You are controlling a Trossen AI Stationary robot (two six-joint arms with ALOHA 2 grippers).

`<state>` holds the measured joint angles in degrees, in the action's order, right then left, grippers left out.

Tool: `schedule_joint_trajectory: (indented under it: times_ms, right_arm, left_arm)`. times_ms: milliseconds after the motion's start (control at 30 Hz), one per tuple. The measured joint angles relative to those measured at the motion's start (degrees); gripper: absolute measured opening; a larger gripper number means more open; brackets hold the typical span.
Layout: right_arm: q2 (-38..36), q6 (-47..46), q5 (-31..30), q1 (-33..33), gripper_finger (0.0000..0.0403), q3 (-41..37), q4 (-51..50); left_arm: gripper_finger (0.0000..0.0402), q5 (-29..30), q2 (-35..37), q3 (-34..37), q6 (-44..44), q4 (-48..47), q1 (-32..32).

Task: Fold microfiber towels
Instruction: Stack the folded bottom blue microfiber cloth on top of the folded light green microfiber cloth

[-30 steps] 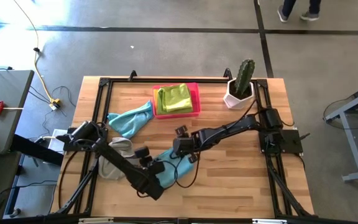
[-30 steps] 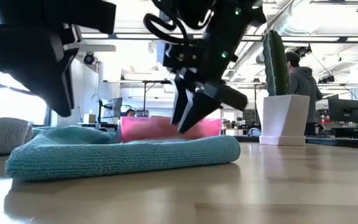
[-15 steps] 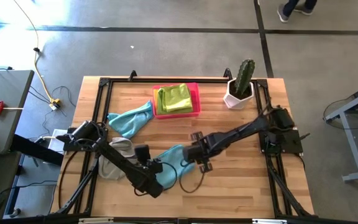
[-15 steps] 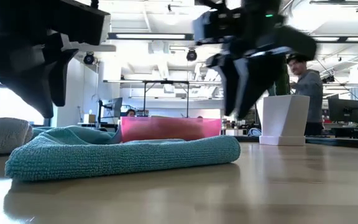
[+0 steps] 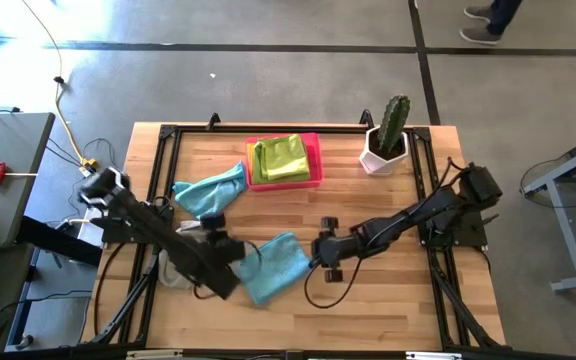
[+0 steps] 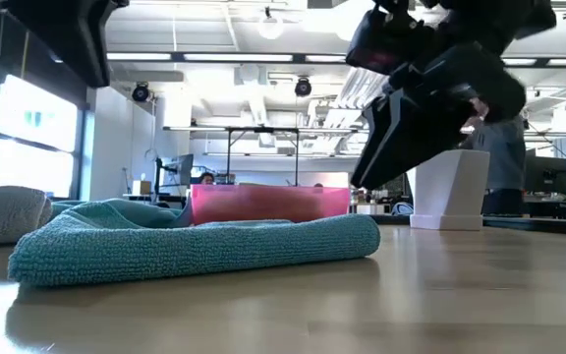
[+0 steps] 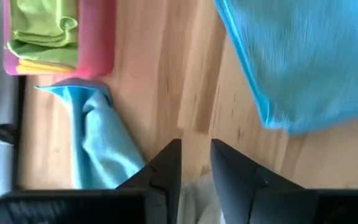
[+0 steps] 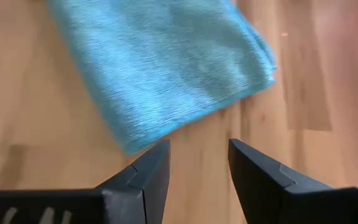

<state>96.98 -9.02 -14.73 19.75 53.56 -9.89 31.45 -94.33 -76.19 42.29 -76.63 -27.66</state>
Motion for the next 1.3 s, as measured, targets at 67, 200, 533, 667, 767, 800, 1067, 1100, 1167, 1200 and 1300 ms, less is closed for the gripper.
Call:
schedule_joint_trajectory:
  times_ms: [67, 200, 533, 667, 767, 800, 1067, 1100, 1167, 1200, 1300]
  right_arm:
    - [-0.01, 0.01, -0.78, 0.02, 0.0155, -1.15, 3.02]
    - [-0.01, 0.21, -0.97, 0.04, 0.0155, -1.68, 6.59]
    - [-0.01, 6.28, -1.35, -0.24, 0.0155, -1.46, 11.51]
    - [-0.01, 8.02, -1.26, -1.07, 0.0155, -1.46, 13.75]
    - [0.59, 7.78, -1.13, -1.88, 0.0155, -1.42, 14.66]
    - [0.98, 7.8, -1.13, -2.14, 0.0155, -1.42, 14.61]
    - [4.7, 7.88, -0.69, -2.62, 0.0155, -1.42, 16.8]
    - [5.13, 7.96, -0.69, -2.62, 0.0155, -1.42, 17.58]
    - [5.52, 7.98, -0.67, -2.75, 0.0155, -1.42, 18.31]
    - [5.52, 7.97, -0.69, -2.87, 0.0155, -1.42, 18.33]
    - [5.52, 7.98, -0.96, -3.28, 0.0155, -1.42, 18.68]
  left_arm:
    - [0.0072, 0.25, 5.36, 4.01, 2.02, 4.05, 0.44]
    - [0.007, -1.03, 14.34, 14.15, 6.47, 18.81, 1.68]
    - [0.0113, -15.33, 21.71, 35.71, 29.97, 53.43, 2.45]
    - [0.0154, -17.0, 21.17, 37.96, 39.46, 56.01, 2.08]
    - [0.0182, -17.5, 20.9, 38.56, 45.17, 57.7, 1.23]
    - [0.019, -17.61, 20.39, 38.67, 46.85, 58.87, 1.05]
    - [0.0228, -18.64, 13.8, 39.0, 58.92, 62.54, -0.92]
    - [0.0229, -19.02, 12.53, 39.0, 60.17, 63.03, -1.16]
    - [0.0229, -19.24, 10.19, 39.0, 61.83, 64.04, -1.53]
    - [0.0229, -19.22, 8.9, 39.0, 62.92, 64.45, -1.67]
    - [0.0228, -18.54, 5.97, 39.03, 65.1, 65.02, -1.75]
